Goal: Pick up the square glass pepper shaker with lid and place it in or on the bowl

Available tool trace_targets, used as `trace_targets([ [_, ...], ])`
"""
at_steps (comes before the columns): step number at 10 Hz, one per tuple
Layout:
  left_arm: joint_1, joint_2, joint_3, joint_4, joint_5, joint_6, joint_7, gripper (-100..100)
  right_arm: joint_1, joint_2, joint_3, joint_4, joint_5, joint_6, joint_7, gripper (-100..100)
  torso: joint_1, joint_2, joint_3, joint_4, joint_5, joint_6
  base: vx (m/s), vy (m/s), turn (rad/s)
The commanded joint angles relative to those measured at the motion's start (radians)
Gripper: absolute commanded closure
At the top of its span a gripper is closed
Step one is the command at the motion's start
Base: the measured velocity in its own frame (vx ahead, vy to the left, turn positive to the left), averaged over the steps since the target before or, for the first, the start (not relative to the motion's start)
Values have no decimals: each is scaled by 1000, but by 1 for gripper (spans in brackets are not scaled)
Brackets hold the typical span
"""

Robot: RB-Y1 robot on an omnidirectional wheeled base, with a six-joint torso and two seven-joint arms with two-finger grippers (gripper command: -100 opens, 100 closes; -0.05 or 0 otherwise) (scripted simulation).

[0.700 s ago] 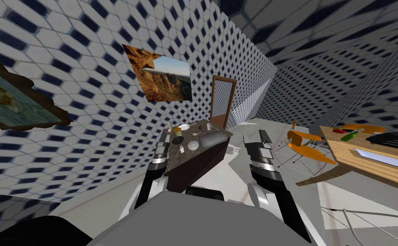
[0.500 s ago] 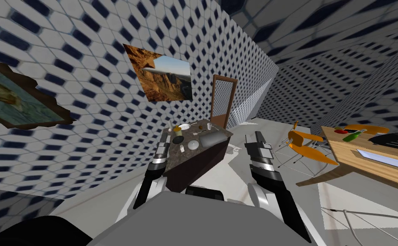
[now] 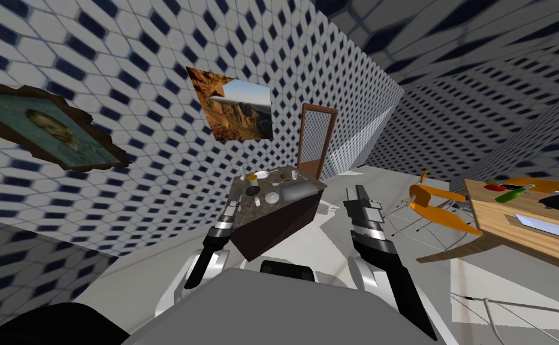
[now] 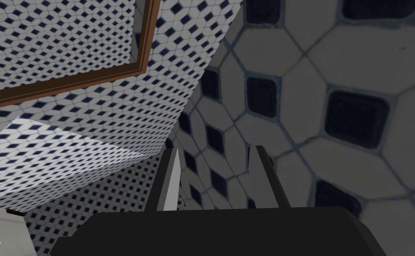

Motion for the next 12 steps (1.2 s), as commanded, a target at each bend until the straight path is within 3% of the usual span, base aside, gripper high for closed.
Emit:
trace_targets([
  [1, -3, 21, 14, 19, -26, 23, -30, -100, 0, 0, 0, 0, 0, 0, 0, 0, 0, 0, 0, 0, 0, 0, -165, -83, 91],
  [4, -10, 55, 38, 63, -83, 83, -89, -100, 0, 0, 0, 0, 0, 0, 0, 0, -1, -2, -1, 0, 0, 0, -129, -85, 102],
  [6, -13, 71, 46, 83, -100, 111, -106, -100, 0, 0, 0, 0, 0, 0, 0, 0, 0, -4, -2, -1, 0, 0, -73, -76, 42],
  [12, -9, 169, 63, 171, -130, 229, -134, -100, 0, 0, 0, 0, 0, 0, 0, 0, 0, -15, -8, -3, 0, 1, 31, -79, -28],
])
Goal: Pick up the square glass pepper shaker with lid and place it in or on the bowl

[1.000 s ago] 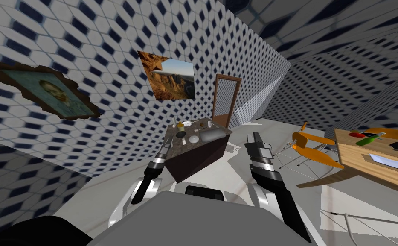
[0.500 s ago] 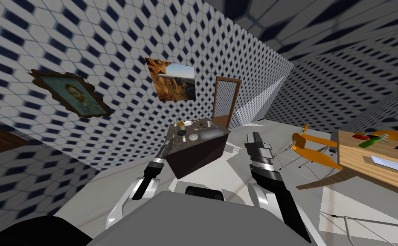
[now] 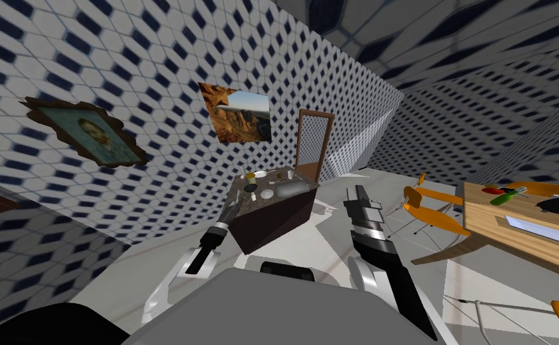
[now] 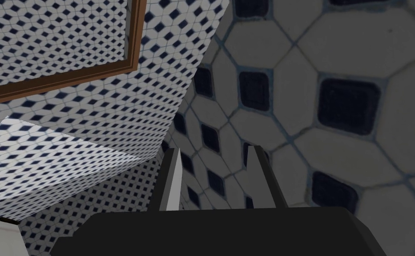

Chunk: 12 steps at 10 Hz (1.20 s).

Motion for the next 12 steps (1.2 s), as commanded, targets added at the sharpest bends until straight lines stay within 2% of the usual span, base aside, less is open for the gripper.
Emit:
trace_targets([
  [1, 16, 21, -1, 14, -4, 31, -5, -100, 0, 0, 0, 0, 0, 0, 0, 0, 0, 0, 0, 0, 0, 0, 95, -50, -76],
  [5, 30, 92, 2, 76, -3, 115, -2, -100, 0, 0, 0, 0, 0, 0, 0, 0, 0, -4, -2, -1, 0, 0, 120, -65, -94],
  [12, 63, 206, 8, 186, 5, 265, 9, -100, 0, 0, 0, 0, 0, 0, 0, 0, 2, -4, -3, -1, 0, 0, 137, -32, -99],
])
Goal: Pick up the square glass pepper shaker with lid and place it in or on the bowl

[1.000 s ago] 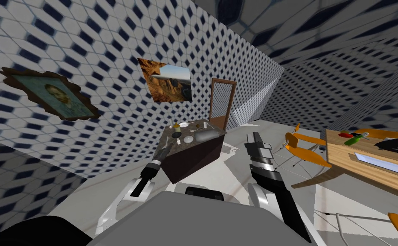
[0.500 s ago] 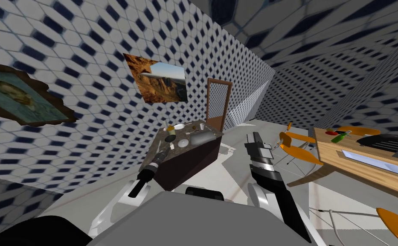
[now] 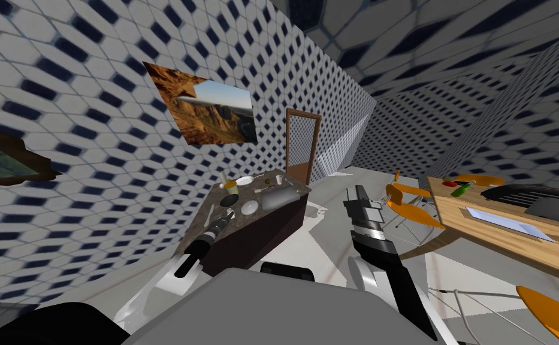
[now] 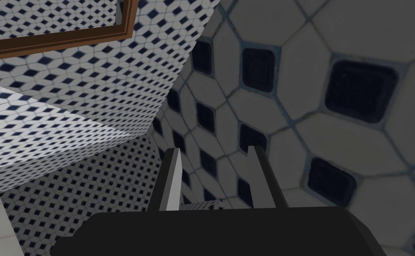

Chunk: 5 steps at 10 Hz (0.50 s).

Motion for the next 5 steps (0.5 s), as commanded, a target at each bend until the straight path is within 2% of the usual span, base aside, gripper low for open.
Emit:
trace_targets([
  [1, 6, 13, -1, 21, -3, 30, -2, -100, 0, 0, 0, 0, 0, 0, 0, 0, 0, 0, 0, 0, 0, 0, 125, -7, -87],
  [2, 10, 26, 1, 33, -2, 45, -1, -100, 0, 0, 0, 0, 0, 0, 0, 0, 1, 1, 0, 0, 0, 0, 123, 3, -61],
  [3, 12, 22, 3, 25, 0, 31, 1, -100, 0, 0, 0, 0, 0, 0, 0, 0, 1, 1, 0, 0, 0, 0, 55, 3, -8],
  [4, 13, 23, 4, 26, 0, 34, 1, 0, 0, 0, 0, 0, 0, 0, 0, 0, 1, 4, 2, 1, 0, 0, 10, 1, 1],
  [5, -9, 15, 6, 54, -3, 25, -1, -100, 0, 0, 0, 0, 0, 0, 0, 0, 1, 7, 4, 2, 0, 0, 58, 28, -47],
])
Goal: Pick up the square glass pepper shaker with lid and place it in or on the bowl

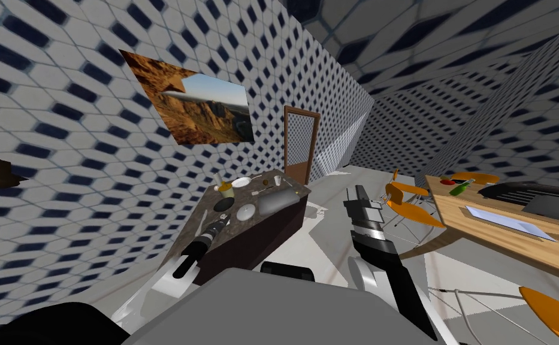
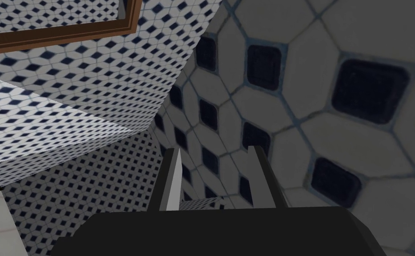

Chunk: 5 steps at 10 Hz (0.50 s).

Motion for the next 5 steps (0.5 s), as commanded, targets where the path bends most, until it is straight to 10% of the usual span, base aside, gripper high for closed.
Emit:
trace_targets([
  [1, 0, 0, 0, 0, 0, 0, 0, -100, 0, 0, 0, 0, 0, 0, 0, 0, 0, 0, 0, 0, 0, 0, 36, 19, -17],
  [2, -1, 0, 0, 2, 0, -1, 0, 100, 0, 0, 0, 0, 0, 0, 0, 0, 0, 1, 0, 0, 0, 0, 5, 3, 2],
  [5, -1, 1, 1, 2, -2, 0, -2, 100, 0, 0, 0, 0, 0, 0, 0, 0, -1, 4, 2, 1, 1, 0, 0, 0, 0],
])
